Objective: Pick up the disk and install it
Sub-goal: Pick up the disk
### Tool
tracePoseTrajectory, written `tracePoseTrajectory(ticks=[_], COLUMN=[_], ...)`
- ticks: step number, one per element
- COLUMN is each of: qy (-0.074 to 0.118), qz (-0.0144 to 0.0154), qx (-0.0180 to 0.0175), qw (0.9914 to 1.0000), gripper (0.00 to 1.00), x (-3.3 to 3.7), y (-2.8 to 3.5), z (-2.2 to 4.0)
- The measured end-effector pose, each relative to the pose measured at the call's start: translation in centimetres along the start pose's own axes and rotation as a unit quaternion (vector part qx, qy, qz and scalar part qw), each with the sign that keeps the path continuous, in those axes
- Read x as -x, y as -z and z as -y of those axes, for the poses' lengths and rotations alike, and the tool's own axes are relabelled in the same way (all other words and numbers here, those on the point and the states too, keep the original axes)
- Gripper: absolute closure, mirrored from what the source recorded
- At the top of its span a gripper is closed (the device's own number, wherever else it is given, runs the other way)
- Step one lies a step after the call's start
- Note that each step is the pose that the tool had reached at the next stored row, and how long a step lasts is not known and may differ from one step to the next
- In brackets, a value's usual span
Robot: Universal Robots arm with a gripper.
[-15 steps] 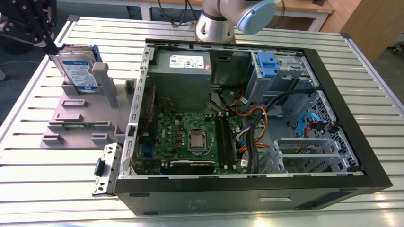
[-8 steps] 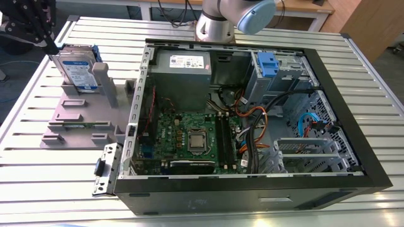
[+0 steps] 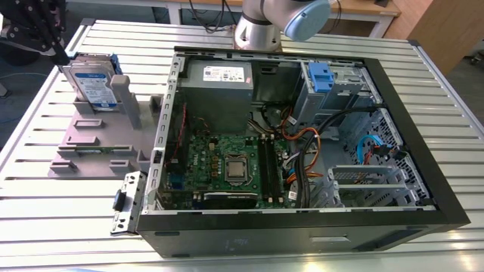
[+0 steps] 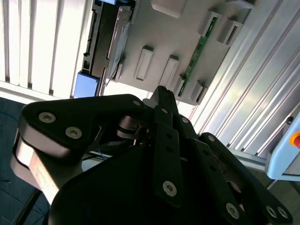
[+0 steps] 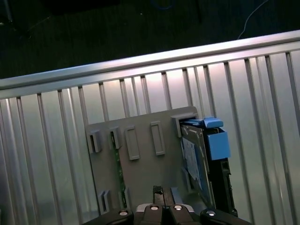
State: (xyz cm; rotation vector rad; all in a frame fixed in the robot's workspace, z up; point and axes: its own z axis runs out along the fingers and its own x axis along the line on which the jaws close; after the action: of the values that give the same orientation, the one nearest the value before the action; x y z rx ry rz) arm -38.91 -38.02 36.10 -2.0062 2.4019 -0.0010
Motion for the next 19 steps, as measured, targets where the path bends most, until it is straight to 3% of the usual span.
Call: tracePoseTrajectory(ticks=[2,10,19], qy=[0.001,0.001,0.001], qz=[0.0004,0.005,0.0054], qx=[0.0032,0.0044,0.0044], qw=[0.99999,0.99998,0.99998], gripper=[0.89,0.89,0.89], x=[0.0,-0.01,-0.02], y=[-0.01,0.01,0.0], z=[-0.01,-0.07,-0.1])
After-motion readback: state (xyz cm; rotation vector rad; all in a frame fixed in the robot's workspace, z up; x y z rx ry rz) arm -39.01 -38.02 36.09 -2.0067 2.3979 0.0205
